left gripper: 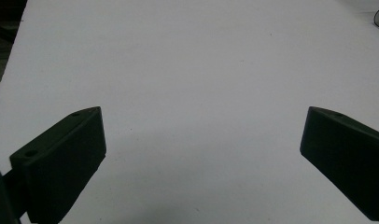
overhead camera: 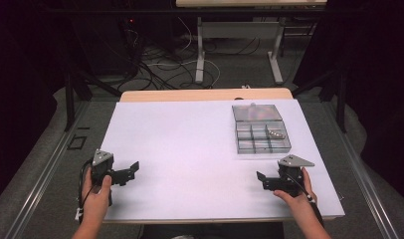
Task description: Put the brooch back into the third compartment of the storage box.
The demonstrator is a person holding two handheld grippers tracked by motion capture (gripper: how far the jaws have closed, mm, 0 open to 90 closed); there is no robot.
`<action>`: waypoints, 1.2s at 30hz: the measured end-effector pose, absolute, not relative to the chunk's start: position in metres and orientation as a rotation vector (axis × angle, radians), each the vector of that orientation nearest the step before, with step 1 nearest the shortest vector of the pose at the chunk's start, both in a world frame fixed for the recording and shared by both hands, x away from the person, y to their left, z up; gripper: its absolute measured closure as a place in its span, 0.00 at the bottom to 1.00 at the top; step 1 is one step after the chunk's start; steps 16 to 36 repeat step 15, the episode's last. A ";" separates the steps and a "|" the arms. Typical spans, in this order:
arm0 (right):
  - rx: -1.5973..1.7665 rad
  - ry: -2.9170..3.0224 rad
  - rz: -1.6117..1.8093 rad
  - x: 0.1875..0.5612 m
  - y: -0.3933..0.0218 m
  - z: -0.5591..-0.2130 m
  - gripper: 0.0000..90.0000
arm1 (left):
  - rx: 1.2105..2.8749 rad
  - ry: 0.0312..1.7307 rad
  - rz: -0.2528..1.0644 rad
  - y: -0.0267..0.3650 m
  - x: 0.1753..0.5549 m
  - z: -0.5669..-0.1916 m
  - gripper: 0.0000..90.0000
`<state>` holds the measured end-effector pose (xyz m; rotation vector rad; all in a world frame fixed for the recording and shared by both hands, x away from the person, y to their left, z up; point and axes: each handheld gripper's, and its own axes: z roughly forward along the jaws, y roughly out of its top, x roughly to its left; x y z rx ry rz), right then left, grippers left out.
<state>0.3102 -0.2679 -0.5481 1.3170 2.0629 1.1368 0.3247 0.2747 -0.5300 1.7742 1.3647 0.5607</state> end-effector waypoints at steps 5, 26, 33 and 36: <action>1.346 2.065 1.155 0.312 -0.270 -0.551 0.08 | 1.768 1.367 0.560 0.274 0.325 -0.530 0.01; 1.353 2.068 1.149 0.312 -0.268 -0.554 0.08 | 1.770 1.368 0.557 0.275 0.325 -0.530 0.01; 1.353 2.068 1.149 0.312 -0.268 -0.554 0.08 | 1.770 1.368 0.557 0.275 0.325 -0.530 0.01; 1.353 2.068 1.149 0.312 -0.268 -0.554 0.08 | 1.770 1.368 0.557 0.275 0.325 -0.530 0.01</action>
